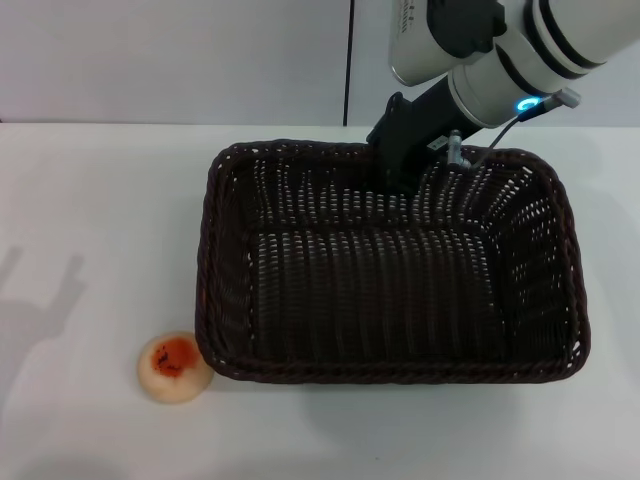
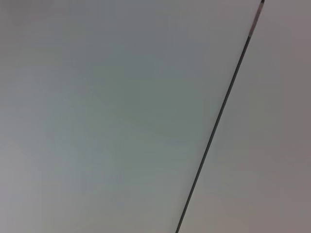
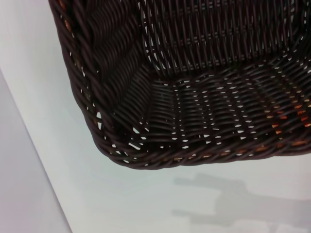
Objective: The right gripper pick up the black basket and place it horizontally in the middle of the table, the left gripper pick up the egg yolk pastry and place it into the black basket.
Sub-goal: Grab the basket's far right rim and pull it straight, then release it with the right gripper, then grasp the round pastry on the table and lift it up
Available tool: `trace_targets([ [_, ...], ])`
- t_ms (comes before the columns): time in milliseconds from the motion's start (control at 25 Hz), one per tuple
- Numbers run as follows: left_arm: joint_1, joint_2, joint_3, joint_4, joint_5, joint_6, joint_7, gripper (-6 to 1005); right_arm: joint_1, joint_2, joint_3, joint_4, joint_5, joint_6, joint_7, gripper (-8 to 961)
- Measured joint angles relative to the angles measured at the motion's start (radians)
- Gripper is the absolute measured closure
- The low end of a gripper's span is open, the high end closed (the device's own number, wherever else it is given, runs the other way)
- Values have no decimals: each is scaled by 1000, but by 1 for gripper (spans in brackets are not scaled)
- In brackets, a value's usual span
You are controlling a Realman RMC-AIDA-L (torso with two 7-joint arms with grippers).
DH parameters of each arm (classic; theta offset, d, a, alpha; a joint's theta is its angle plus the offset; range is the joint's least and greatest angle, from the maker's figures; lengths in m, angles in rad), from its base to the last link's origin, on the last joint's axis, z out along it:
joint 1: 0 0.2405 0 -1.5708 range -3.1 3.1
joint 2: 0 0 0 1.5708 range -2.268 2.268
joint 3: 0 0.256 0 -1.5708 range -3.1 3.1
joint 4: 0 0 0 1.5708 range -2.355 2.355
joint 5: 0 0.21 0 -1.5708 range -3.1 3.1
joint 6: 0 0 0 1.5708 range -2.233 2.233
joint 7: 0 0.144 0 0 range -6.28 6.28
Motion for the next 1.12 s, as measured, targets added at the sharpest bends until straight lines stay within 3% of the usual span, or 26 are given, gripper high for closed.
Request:
trace_targets([
  [480, 6, 0, 3, 0, 2, -2, -2, 228, -10, 4, -13, 7, 4, 2, 27, 644],
  [680, 3, 2, 4, 1, 2, -2, -2, 229, -24, 4, -13, -20, 4, -3, 29, 407],
  [1000, -1, 5, 6, 15, 2, 2, -2, 231, -96, 4, -24, -164, 6, -14, 47, 278],
  [1120, -3, 6, 45, 44, 3, 7, -15, 232, -148, 1, -23, -270, 34, -25, 81, 230],
])
